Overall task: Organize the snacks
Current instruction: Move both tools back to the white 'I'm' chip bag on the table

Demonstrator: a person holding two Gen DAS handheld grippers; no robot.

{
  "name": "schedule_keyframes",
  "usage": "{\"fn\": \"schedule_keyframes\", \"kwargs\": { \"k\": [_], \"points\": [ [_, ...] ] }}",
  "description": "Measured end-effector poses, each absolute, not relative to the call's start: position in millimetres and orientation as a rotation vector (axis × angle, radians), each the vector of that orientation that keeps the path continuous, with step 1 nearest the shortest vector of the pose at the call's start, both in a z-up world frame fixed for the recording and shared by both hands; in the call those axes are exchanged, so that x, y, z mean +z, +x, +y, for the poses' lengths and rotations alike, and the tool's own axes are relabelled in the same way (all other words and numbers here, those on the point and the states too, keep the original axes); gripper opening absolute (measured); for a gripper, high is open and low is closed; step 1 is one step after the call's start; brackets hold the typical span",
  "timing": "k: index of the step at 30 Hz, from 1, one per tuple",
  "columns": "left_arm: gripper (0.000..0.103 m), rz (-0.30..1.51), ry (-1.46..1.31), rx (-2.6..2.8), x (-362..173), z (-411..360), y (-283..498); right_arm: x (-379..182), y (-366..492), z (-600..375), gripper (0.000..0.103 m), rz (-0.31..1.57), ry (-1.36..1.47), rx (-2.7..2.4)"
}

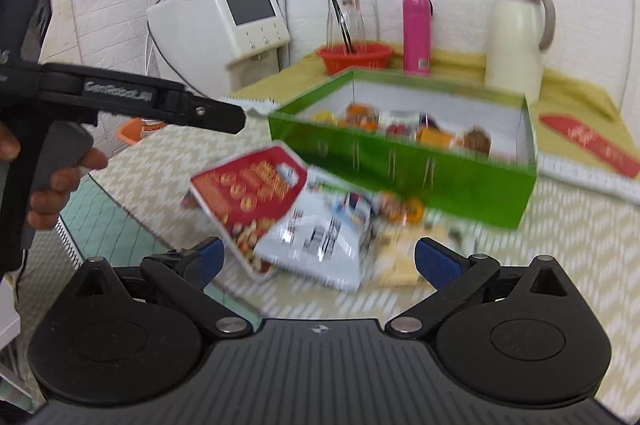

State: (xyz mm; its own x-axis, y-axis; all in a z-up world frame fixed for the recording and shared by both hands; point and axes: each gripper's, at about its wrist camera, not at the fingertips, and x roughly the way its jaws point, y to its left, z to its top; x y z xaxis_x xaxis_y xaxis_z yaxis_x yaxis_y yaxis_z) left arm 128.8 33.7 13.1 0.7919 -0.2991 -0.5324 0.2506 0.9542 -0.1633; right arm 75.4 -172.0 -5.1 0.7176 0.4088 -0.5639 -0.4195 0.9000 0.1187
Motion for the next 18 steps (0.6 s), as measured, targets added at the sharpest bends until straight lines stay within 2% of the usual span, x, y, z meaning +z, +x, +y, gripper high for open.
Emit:
{"fn": "schedule_keyframes", "kwargs": {
  "k": [5, 13, 18],
  "points": [
    [0.092, 0.640, -0.132, -0.330, -6.8, 38.5, 117.7, -22.8, 79.1, -173.4, 0.103, 0.657, 0.077, 0.447],
    [0.092, 0.647, -0.127, -0.358, 0.3, 40.9, 121.6, -30.7, 117.9, -139.5, 0.103, 0.651, -0.050, 0.443],
    [0.092, 0.663, -0.102, -0.436, -1.3, 27.6, 125.5, -36.5, 115.0, -142.3, 0.103, 0.678, -0.018, 0.465]
  ]
}}
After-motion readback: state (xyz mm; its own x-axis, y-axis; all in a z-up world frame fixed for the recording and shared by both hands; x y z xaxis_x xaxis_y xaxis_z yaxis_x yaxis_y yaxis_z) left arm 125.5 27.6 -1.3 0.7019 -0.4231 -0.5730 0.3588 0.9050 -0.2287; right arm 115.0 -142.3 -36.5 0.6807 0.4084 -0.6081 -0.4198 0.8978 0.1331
